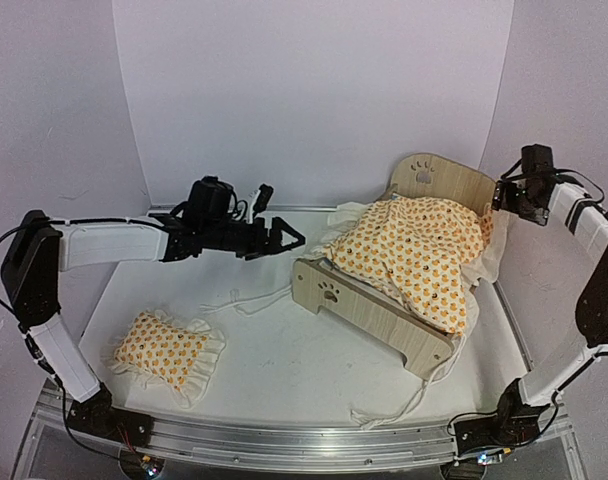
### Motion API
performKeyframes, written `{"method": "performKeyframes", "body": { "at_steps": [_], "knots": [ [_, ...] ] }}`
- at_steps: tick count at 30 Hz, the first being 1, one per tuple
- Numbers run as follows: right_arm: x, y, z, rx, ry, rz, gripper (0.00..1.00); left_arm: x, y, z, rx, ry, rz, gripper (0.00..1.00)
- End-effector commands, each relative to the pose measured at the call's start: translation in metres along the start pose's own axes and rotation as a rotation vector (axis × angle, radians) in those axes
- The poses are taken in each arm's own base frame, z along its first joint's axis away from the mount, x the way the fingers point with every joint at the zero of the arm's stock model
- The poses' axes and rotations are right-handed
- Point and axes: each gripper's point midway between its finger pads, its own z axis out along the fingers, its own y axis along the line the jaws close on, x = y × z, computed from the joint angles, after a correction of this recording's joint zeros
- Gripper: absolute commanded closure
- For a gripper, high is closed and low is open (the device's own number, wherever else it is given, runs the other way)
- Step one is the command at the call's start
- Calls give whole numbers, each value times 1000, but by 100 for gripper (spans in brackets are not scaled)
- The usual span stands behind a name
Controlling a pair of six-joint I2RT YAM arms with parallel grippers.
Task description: Set up the pet bed
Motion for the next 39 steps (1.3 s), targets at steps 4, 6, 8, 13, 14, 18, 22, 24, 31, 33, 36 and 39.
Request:
{"method": "performKeyframes", "body": {
  "at_steps": [4,6,8,13,14,18,22,24,31,33,36,39],
  "knots": [
    [-23,25,-14,-355,32,177,8,6,-26,34,2,-17,-147,1],
    [-16,5,-6,-215,45,157,7,12,-23,40,-29,-23,-230,0],
    [-10,-33,-1,20,49,114,3,21,-21,51,-44,-11,-334,1],
    [-22,-63,-13,185,9,106,2,42,-28,82,-49,36,-460,1],
    [-25,-60,-14,163,4,112,2,43,-29,86,-50,36,-471,1],
    [-17,-37,2,-88,78,196,2,46,-25,95,-82,17,-537,5],
    [-4,-57,2,23,84,185,2,51,-12,99,-139,-4,-596,6],
    [-1,-71,-5,62,52,208,2,47,-12,101,-157,-18,-585,6],
    [64,-33,9,-265,142,358,2,41,-8,100,-259,-70,-520,6],
    [84,-24,1,-321,165,368,2,41,-5,101,-274,-73,-514,8],
    [78,-19,-24,-384,119,391,2,48,5,102,-303,-71,-523,15],
    [52,-30,-56,-351,76,399,2,48,12,99,-334,-93,-508,21]
  ]
}}
